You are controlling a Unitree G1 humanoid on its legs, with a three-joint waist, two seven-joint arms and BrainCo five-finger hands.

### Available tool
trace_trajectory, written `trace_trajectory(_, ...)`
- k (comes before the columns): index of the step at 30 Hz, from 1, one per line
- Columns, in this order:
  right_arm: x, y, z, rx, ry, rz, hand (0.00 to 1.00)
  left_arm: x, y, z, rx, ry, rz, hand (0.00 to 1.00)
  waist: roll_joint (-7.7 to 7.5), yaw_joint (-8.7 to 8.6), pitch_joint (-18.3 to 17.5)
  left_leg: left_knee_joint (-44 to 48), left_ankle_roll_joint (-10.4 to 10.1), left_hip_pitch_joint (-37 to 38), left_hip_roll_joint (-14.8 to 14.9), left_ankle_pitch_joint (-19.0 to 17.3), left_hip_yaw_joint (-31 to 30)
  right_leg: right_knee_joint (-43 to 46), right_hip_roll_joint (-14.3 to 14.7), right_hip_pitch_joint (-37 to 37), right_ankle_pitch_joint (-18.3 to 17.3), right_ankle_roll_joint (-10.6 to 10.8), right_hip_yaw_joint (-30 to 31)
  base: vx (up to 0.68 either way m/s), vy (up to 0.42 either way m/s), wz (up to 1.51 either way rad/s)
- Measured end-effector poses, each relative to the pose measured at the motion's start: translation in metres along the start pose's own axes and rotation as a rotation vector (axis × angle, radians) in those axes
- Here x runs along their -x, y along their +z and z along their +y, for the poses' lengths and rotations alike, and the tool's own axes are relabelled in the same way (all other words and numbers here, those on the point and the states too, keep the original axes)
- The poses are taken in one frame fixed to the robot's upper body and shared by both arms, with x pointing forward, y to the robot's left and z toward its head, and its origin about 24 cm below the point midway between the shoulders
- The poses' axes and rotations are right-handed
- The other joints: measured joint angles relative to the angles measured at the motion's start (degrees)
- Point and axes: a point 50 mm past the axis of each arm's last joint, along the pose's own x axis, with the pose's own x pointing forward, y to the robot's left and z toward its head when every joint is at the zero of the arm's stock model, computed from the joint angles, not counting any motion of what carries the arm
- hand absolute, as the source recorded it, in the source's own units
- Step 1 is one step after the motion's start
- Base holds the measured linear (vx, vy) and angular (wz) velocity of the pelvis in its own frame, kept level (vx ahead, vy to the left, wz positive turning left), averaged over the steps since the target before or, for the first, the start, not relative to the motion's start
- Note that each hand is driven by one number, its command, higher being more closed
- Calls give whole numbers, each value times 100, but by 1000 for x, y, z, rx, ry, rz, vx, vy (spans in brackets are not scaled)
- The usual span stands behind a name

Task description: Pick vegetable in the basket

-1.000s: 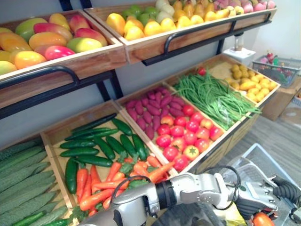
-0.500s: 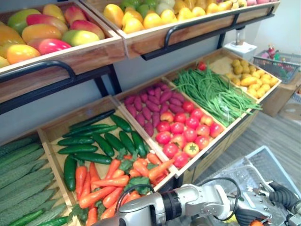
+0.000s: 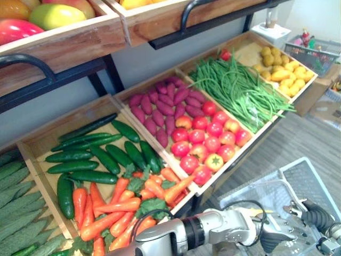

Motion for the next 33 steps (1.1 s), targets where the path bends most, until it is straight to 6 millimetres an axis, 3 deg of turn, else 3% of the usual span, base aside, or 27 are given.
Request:
trace_trajectory(8, -4, 1, 2, -27, -16, -30, 100, 0, -2, 4, 2, 14, 8, 0, -5, 25, 85, 0, 8, -3, 0, -15, -234, -44, -51, 132, 1, 4, -176, 13, -44, 10)
trace_trajectory(11, -3, -3, -2, -36, -32, -15, 100, 1, 0, 18, 0, 70, -3, 0, 3, 100, 96, 0, 13, -10, -3, -11, -416, -67, -102, 251, -10, 14, -349, -14, -58, 28)
trace_trajectory(14, 0, -18, -9, -76, -82, 31, 100, 3, 14, 49, -23, 177, -70, 0, 5, 258, 107, -1, 60, -31, -12, 21, -678, -70, -173, 409, -45, 23, -619, -17, -56, 44)
trace_trajectory(17, 7, -40, -16, -137, -165, 89, 100, 17, 31, 93, -61, 324, -174, 0, 16, 537, 109, -1, 120, -114, -20, 66, -945, -32, -229, 484, -90, 21, -864, -23, -46, 46)
trace_trajectory(19, 12, -52, -18, -151, -201, 131, 100, 35, 33, 115, -78, 416, -208, 0, 24, 677, 107, -2, 167, -168, -18, 117, -1101, -33, -245, 542, -92, 20, -1011, -7, -45, 39)
trace_trajectory(21, 19, -65, -22, -169, -252, 174, 100, 73, 21, 133, -87, 511, -183, 0, 55, 846, 105, -2, 182, -230, -6, 180, -1261, -34, -249, 589, -91, 19, -1162, -20, -45, 32)
trace_trajectory(24, 28, -79, -25, -177, -292, 228, 100, 129, -6, 133, -59, 633, -33, 0, 120, 935, 85, 5, 180, -222, -3, 218, -1360, -33, -231, 672, -88, 15, -1280, -9, -32, 23)
trace_trajectory(26, 37, -96, -25, -197, -328, 296, 100, 186, -19, 116, 0, 766, 152, 0, 153, 1004, 89, 34, 183, -229, 16, 250, -1474, -22, -216, 748, -86, 13, -1411, 5, -23, 23)
trace_trajectory(27, 40, -100, -25, -202, -338, 314, 100, 199, -20, 110, 18, 793, 196, 0, 154, 1042, 89, 34, 184, -232, 21, 255, -1493, -23, -213, 759, -86, 13, -1427, -8, -32, 28)
trace_trajectory(28, 47, -114, -21, -211, -369, 370, 100, 229, -18, 93, 67, 877, 313, 0, 152, 1136, 89, 34, 189, -242, 24, 259, -1577, -45, -218, 828, -86, 12, -1515, -17, -16, 25)
trace_trajectory(30, 50, -123, -17, -226, -382, 404, 100, 243, -15, 81, 93, 918, 386, 0, 149, 1197, 87, 33, 192, -261, 19, 260, -1651, -49, -232, 861, -87, 11, -1599, -27, -9, 27)
trace_trajectory(33, 56, -144, -2, -269, -430, 472, 100, 267, -10, 50, 191, 1015, 556, 0, 167, 1434, 74, 0, 215, -425, -6, 285, -1885, -156, -270, 926, -94, 7, -1849, -51, -10, 36)
